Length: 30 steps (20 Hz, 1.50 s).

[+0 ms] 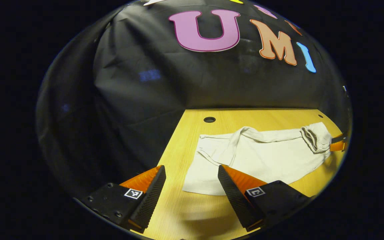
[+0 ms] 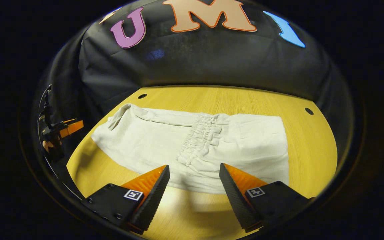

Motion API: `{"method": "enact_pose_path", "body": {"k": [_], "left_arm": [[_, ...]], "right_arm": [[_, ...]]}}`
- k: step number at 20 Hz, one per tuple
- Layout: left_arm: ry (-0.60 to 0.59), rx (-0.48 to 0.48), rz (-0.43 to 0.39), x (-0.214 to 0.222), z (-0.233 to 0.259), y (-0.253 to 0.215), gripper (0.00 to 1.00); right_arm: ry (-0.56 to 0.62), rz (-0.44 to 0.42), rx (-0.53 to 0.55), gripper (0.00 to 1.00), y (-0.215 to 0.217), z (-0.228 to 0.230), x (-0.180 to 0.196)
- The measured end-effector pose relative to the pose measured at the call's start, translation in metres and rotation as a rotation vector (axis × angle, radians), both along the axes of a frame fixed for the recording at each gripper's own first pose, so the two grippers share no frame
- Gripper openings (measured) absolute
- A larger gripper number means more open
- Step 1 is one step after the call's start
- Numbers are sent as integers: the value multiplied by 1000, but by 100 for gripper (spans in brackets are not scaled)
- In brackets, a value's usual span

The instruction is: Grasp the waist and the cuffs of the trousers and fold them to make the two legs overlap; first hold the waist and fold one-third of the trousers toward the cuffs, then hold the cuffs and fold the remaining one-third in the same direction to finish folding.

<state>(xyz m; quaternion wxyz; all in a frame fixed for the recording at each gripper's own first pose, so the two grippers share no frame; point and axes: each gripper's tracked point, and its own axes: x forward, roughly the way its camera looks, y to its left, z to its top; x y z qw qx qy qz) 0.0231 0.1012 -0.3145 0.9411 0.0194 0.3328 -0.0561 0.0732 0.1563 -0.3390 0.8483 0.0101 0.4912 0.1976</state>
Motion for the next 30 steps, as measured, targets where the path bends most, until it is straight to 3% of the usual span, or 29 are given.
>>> {"method": "enact_pose_path", "body": {"k": [1,2,4,5,6,7,9,10,11,19,21,23,26,27,29,30], "left_arm": [[10,-9,-1,1,-5,1,96],[22,-21,-5,2,-13,0,96],[52,-48,-13,11,-33,-8,96],[66,-62,-9,15,-42,-11,92],[84,-72,-1,15,-50,-11,96],[99,-79,5,15,-57,-10,96],[130,-94,12,15,-70,-10,97],[149,-96,17,14,-76,-8,97],[163,-97,21,13,-81,-6,96],[179,-85,-14,13,-91,-18,98],[187,-90,-26,14,-91,-24,82],[192,-105,-47,13,-89,-30,65],[183,-168,-82,15,-85,-47,18],[183,-175,-75,15,-86,-47,8],[205,-192,-47,16,-85,-46,0],[230,-204,-32,13,-86,-48,0]], "right_arm": [[-5,-9,0,91,0,5,-4],[-11,-20,-2,96,-2,9,-3],[-21,-40,-16,96,-12,16,-5],[-24,-50,-22,96,-14,17,-6],[-24,-61,-29,96,-19,18,-7],[-23,-73,-34,92,-24,20,-9],[-17,-96,-45,96,-32,21,-15],[-11,-105,-54,92,-36,20,-19],[-6,-113,-60,97,-39,19,-22],[-2,-129,-80,96,-51,22,-33],[5,-135,-75,92,-52,21,-36],[6,-133,-71,96,-52,21,-37],[6,-120,-69,96,-56,22,-40],[7,-118,-67,96,-58,23,-42],[5,-119,-62,96,-63,25,-42],[4,-120,-61,92,-65,26,-41]]}}
